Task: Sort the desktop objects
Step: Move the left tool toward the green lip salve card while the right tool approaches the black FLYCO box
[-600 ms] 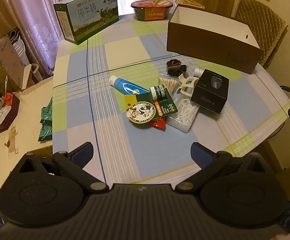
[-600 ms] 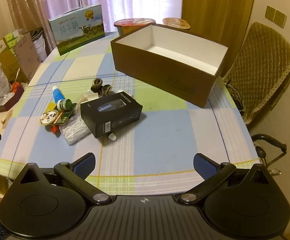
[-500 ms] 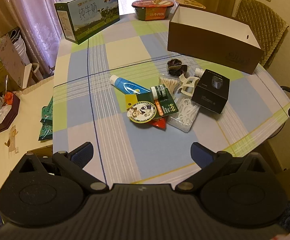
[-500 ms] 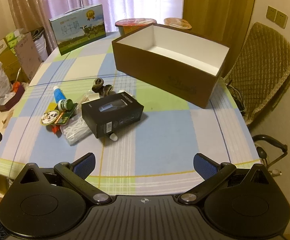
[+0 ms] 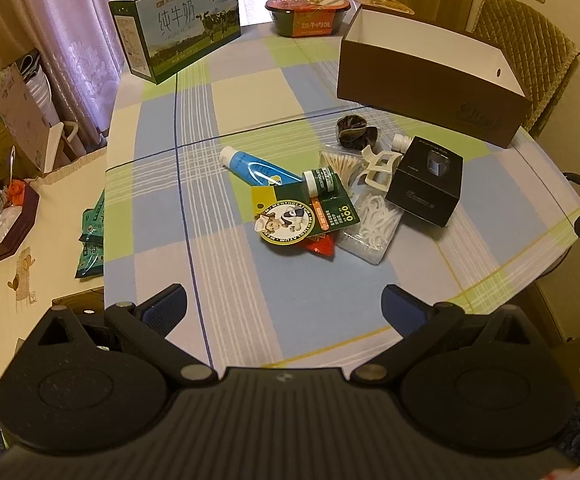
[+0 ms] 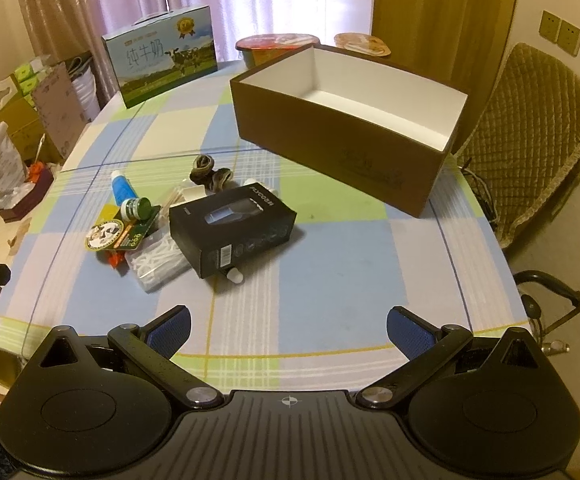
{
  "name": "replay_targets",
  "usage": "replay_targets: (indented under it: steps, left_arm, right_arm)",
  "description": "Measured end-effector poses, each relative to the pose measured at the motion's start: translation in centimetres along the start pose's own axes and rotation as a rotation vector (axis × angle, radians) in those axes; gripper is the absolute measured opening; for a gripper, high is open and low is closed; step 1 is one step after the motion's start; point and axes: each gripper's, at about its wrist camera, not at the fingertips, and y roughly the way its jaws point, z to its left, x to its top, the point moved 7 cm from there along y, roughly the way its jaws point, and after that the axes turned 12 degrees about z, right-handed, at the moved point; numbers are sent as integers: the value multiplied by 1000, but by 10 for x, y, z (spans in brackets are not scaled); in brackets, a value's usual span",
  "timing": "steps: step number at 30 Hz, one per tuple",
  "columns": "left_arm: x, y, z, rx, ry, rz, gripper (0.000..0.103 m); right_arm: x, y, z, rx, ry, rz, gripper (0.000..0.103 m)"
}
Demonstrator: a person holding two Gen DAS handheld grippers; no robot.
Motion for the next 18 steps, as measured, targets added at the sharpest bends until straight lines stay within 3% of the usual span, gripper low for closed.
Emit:
replay_targets:
  steps: [18]
  left_arm:
    - [5,6,5,-9,-14,8,102]
  right_arm:
    - [9,8,3,13,-15,10,101]
